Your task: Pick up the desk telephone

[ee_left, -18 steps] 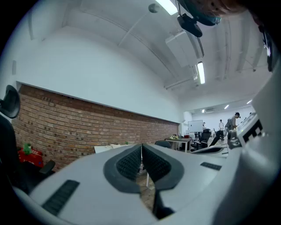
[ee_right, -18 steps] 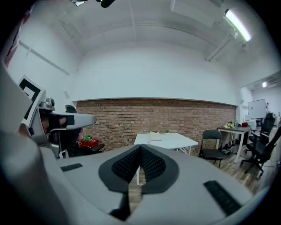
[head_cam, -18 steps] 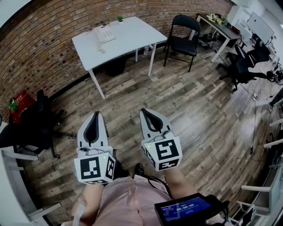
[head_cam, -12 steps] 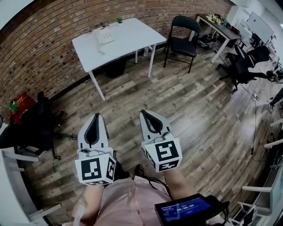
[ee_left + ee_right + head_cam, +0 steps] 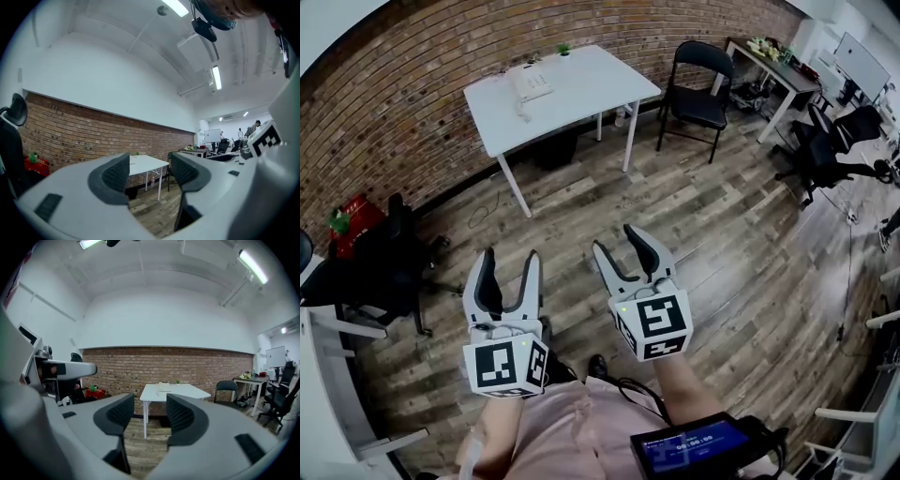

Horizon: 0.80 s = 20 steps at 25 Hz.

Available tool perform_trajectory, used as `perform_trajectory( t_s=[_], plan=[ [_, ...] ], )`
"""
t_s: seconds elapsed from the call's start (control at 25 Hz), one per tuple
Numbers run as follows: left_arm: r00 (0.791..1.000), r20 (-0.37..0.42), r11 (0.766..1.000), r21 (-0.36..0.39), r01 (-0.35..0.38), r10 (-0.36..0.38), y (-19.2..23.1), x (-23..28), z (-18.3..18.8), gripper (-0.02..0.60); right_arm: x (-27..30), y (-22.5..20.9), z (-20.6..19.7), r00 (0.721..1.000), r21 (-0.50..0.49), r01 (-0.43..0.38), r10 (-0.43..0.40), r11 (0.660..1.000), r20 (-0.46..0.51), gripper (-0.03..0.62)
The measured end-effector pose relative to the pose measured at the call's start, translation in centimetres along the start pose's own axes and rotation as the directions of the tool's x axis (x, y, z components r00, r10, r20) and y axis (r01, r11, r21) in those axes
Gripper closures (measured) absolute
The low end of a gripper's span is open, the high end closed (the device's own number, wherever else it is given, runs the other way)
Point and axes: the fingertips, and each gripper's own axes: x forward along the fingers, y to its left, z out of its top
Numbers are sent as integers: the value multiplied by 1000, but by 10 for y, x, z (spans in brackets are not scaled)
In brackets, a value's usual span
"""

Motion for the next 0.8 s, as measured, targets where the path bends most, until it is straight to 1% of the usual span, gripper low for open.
perform_trajectory(
  t_s=[0.16, 0.32, 0.56, 0.8],
  plan=[
    [1000, -11, 1000, -1, 3, -3, 4, 17, -7, 298, 16, -14, 0, 1000, 2, 15, -15, 1000, -5, 379],
    [1000, -29, 1000, -12, 11, -12, 19, 50, -15, 298, 50, -20, -2, 1000, 2, 14, -14, 1000, -28, 382],
    [997, -68, 999, -33, 26, -28, 46, 123, -35, 298, 123, -41, -10, 997, 15, 20, -19, 1000, -73, 384],
    [995, -76, 998, -29, 61, -63, 74, 206, -29, 299, 197, -64, 4, 996, 32, 43, -41, 999, -80, 390]
  ],
)
